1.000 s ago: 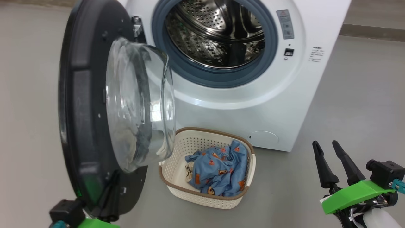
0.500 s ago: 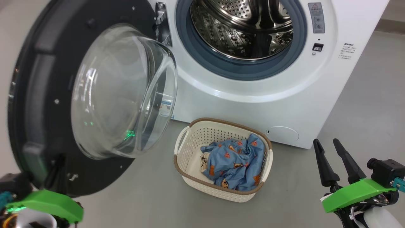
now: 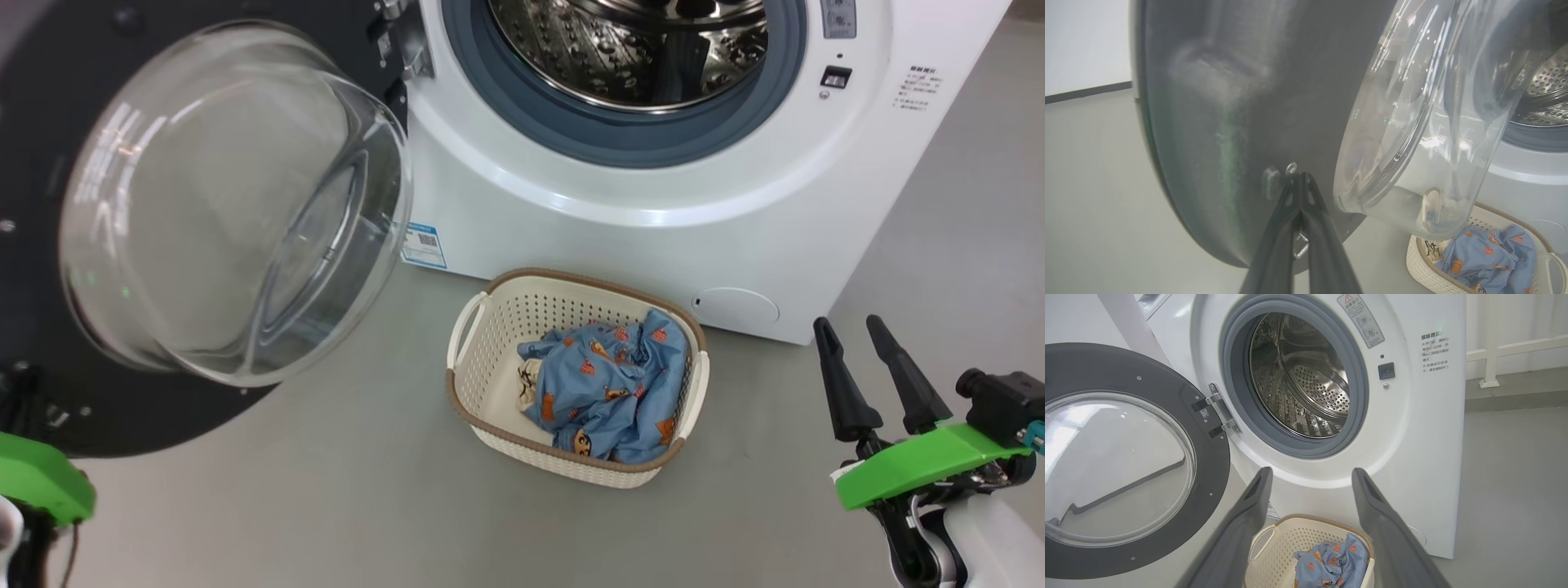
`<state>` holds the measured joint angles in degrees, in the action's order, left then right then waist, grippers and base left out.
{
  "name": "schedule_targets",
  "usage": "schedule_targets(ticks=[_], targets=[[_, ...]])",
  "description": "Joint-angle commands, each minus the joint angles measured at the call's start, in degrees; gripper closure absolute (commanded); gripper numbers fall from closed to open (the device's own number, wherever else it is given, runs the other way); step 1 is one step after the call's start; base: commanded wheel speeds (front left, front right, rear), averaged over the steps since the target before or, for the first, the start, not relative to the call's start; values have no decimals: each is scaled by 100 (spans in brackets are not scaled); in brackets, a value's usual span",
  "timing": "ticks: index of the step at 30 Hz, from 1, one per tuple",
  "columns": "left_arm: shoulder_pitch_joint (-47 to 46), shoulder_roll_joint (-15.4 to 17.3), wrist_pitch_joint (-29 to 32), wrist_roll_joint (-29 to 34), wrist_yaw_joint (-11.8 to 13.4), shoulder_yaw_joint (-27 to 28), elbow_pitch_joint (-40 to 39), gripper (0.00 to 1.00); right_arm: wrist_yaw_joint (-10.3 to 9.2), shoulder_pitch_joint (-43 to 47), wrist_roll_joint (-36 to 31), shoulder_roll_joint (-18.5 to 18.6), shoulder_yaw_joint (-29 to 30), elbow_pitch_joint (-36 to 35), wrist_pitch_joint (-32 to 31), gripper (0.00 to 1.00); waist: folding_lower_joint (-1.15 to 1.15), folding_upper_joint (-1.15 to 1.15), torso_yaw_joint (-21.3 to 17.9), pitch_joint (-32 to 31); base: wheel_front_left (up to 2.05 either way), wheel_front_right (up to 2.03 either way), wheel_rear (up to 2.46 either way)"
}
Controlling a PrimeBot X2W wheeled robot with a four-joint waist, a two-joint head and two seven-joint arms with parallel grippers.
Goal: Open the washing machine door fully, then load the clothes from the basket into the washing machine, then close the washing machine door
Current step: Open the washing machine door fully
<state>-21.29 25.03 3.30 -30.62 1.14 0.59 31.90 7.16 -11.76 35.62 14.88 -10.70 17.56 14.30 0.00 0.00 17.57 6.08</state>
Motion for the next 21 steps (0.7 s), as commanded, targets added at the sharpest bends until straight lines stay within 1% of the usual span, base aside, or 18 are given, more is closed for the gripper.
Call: schedule_targets(ticks=[1, 4, 8, 15, 21], targets=[[-326, 412, -3, -59, 22, 295, 28, 100, 33, -196, -50, 98, -99, -140, 70, 0, 0, 0, -59, 105, 0, 0, 0], [-514, 495, -53, -84, 20, 341, 343, 100, 33, -261, -49, 95, -101, -133, 70, 0, 0, 0, -102, 172, 0, 0, 0], [-690, 566, -166, -89, -53, 336, 665, 100, 33, -288, -48, 60, -112, -122, 70, 0, 0, 0, -144, 223, 0, 0, 0], [-892, 643, -327, -59, -163, 273, 1052, 100, 33, -299, -34, 53, -99, -90, 70, 0, 0, 0, -169, 198, 0, 0, 0], [-1060, 680, -489, -13, -390, 130, 1370, 100, 33, -280, -38, 31, -84, -80, 70, 0, 0, 0, -151, 137, 0, 0, 0]])
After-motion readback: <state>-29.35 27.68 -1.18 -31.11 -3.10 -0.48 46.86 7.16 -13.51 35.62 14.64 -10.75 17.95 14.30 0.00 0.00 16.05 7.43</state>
